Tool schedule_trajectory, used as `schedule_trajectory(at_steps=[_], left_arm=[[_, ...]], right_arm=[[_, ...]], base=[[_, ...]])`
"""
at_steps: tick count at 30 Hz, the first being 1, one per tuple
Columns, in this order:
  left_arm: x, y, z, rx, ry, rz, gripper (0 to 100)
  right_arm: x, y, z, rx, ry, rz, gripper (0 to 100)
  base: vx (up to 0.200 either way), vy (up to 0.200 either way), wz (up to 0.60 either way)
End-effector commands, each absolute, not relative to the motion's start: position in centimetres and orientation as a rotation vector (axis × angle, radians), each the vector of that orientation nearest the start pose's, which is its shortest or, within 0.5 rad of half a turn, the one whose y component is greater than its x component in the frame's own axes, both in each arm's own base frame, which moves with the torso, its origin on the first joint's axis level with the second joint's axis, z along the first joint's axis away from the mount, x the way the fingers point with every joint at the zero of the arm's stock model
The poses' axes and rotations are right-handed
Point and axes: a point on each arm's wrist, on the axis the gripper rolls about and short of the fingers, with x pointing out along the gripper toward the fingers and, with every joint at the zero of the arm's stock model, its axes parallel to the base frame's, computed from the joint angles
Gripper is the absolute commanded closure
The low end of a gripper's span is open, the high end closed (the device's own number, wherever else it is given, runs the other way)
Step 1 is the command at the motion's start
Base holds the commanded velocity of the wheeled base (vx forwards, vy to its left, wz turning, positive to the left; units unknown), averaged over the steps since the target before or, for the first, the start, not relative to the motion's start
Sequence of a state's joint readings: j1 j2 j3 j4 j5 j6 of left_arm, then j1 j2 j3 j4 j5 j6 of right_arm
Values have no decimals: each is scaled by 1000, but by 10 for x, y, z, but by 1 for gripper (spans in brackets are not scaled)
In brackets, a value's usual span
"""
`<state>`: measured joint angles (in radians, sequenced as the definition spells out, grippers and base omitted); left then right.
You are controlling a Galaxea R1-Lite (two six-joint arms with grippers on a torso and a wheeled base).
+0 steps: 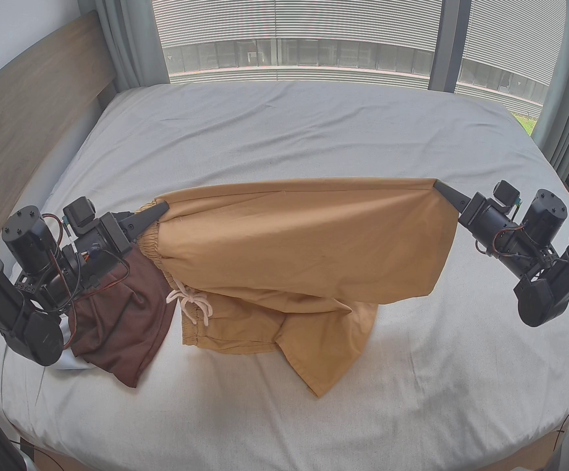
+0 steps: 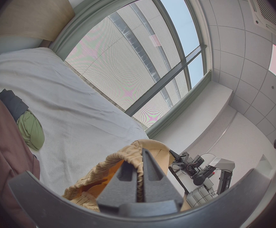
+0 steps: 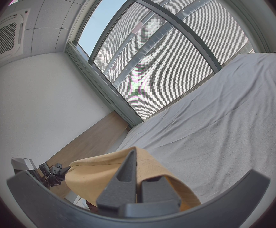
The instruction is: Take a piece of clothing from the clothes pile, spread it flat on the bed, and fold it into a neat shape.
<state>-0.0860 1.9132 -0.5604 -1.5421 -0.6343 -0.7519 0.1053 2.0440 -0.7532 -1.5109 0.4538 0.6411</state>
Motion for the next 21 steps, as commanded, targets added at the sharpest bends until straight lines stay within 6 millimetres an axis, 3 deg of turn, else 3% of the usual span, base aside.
schedule_trajectory(at_steps=[1, 12, 21], left_arm=[[312, -41, 142, -672, 97, -735, 100], [342, -54, 124, -688, 94, -692, 100], [365, -61, 112, -695, 74, -661, 100]], right_arm=[[370, 49, 122, 590, -2, 595, 100], [399, 51, 101, 592, 2, 590, 100], [418, 53, 100, 590, -7, 591, 100]], base=[[0, 0, 0], [0, 0, 0], [0, 0, 0]])
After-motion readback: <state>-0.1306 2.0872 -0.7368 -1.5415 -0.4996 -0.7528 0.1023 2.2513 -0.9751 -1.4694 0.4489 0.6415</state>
